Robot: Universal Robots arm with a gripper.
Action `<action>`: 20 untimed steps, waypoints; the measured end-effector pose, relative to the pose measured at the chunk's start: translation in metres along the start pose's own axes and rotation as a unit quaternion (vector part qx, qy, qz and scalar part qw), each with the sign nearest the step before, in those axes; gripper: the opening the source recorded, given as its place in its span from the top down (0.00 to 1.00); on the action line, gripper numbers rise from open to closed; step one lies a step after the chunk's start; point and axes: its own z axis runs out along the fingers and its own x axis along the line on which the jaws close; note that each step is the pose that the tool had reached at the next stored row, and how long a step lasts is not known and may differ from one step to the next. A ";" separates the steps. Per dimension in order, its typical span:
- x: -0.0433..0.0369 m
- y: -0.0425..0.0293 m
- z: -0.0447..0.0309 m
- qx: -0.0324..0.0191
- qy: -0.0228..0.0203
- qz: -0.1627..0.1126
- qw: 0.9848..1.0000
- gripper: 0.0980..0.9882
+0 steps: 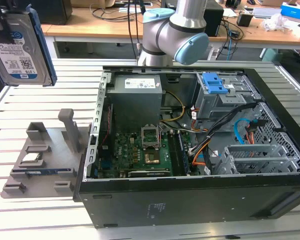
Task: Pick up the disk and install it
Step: 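Pick up the disk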
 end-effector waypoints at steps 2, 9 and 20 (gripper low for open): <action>0.0001 0.0000 -0.0040 0.000 0.000 0.000 1.000 0.71; 0.0003 -0.0002 -0.0282 0.000 0.000 0.000 1.000 0.71; 0.0002 -0.0003 -0.0540 0.000 0.000 0.000 1.000 0.71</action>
